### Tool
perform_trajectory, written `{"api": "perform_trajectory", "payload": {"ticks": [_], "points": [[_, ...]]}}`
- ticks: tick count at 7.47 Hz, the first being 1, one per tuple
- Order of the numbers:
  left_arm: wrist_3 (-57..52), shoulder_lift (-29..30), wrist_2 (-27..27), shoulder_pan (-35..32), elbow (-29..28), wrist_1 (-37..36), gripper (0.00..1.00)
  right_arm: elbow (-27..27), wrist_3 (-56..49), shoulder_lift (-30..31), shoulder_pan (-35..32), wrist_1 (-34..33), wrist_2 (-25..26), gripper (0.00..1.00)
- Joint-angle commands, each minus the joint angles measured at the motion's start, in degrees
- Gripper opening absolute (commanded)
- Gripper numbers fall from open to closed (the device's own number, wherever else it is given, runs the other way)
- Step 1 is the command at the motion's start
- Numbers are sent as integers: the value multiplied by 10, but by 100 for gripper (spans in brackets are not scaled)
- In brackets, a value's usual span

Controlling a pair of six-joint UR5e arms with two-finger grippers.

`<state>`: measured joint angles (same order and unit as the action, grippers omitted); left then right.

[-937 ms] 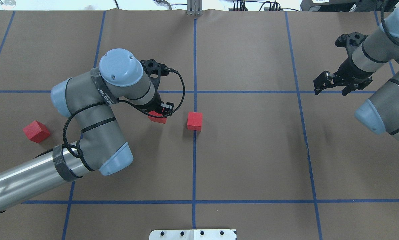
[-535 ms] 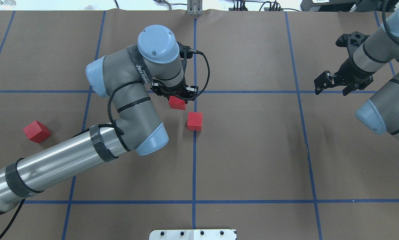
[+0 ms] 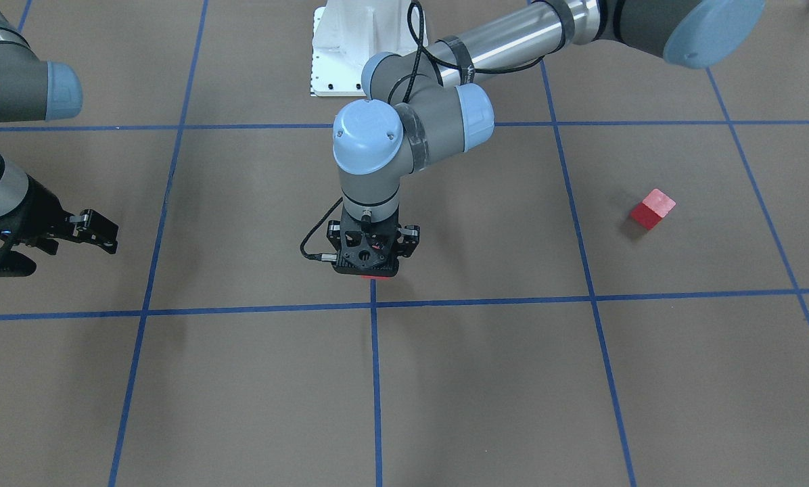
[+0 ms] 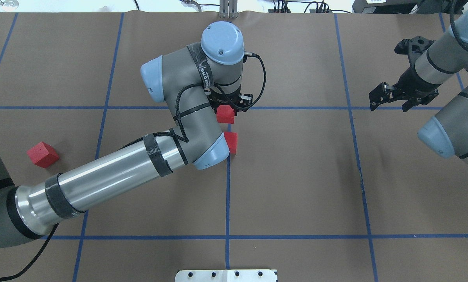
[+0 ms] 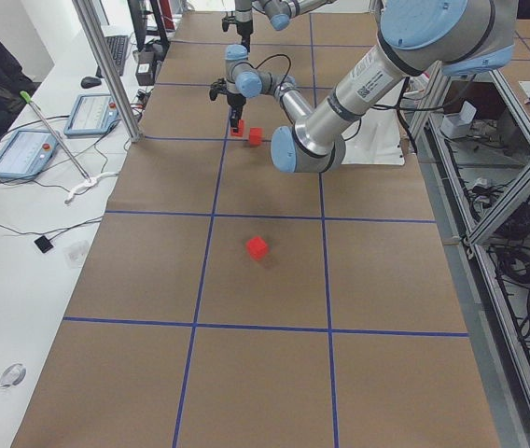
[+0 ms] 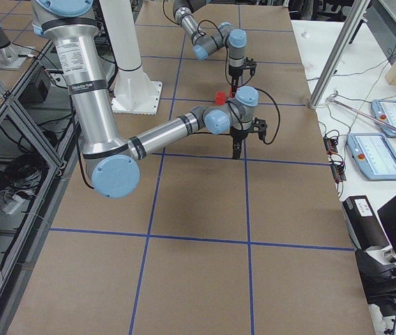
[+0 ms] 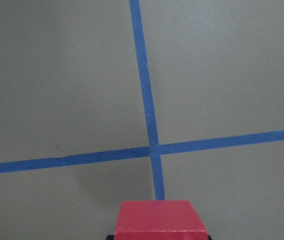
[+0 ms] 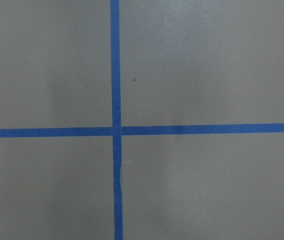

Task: Form red blocks into L shape at center
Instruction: 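Lift and carry the cube to just beyond the center cube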

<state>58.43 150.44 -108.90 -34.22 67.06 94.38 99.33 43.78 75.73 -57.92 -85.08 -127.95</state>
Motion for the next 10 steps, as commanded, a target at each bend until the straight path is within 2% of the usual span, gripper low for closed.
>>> {"api": "perform_trajectory", "payload": {"ticks": [1, 10], "points": [[19, 2, 9, 11, -10, 8, 0, 2, 1, 0, 1, 0, 1, 100], [20, 0, 9, 23, -11, 8, 0, 1, 3, 0, 1, 0, 1, 100]]}}
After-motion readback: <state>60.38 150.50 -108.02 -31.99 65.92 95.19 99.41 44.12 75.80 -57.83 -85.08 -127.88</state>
